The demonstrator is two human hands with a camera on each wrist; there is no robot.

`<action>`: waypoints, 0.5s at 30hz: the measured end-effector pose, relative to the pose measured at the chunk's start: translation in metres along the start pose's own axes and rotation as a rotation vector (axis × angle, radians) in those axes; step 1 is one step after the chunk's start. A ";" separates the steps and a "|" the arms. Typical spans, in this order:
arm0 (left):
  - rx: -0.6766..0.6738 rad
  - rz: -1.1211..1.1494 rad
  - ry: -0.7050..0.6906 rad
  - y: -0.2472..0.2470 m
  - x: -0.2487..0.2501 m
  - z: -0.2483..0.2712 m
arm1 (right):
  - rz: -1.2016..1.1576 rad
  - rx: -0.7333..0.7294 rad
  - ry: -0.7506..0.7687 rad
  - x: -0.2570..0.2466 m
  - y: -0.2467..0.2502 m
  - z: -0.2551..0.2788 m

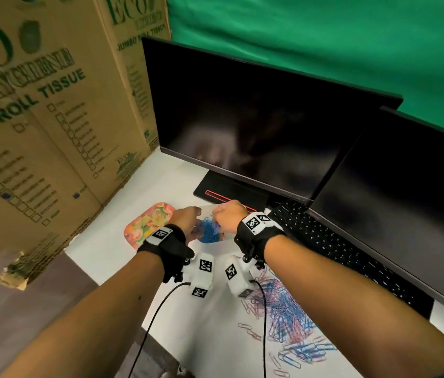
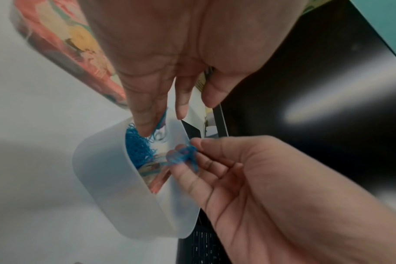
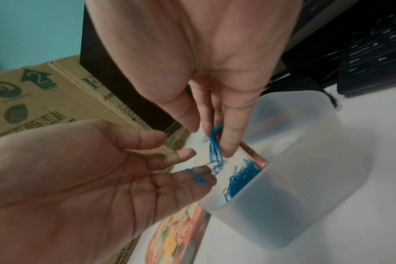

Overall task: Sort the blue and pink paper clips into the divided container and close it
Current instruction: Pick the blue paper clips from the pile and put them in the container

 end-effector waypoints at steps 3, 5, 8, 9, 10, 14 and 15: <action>-0.009 -0.082 -0.051 -0.005 0.005 -0.003 | -0.022 0.011 0.006 0.003 0.004 0.001; -0.022 -0.136 -0.089 -0.008 0.009 -0.003 | -0.032 0.020 0.021 0.004 0.011 0.005; -0.078 -0.220 -0.148 -0.015 0.012 0.000 | -0.134 0.051 0.026 0.015 0.029 0.014; -0.101 -0.280 -0.184 -0.018 0.012 0.004 | -0.210 0.030 0.031 0.020 0.032 0.020; -0.122 -0.371 -0.237 -0.021 0.010 0.007 | -0.246 0.032 0.024 0.028 0.038 0.028; -0.316 -0.784 -0.440 -0.049 -0.021 0.030 | -0.191 0.120 -0.050 0.091 0.059 0.061; -0.352 -0.907 -0.460 -0.056 -0.034 0.034 | -0.055 0.167 -0.061 0.108 0.063 0.071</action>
Point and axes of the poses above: each hand's wrist, its own z-axis away from the middle knuckle, its own y-axis out of the back of the hand, x = y × z, the point moved 9 cm from there along -z, towards the middle knuckle, and after that the axes turned 6 degrees about z, right-handed, at the moved point
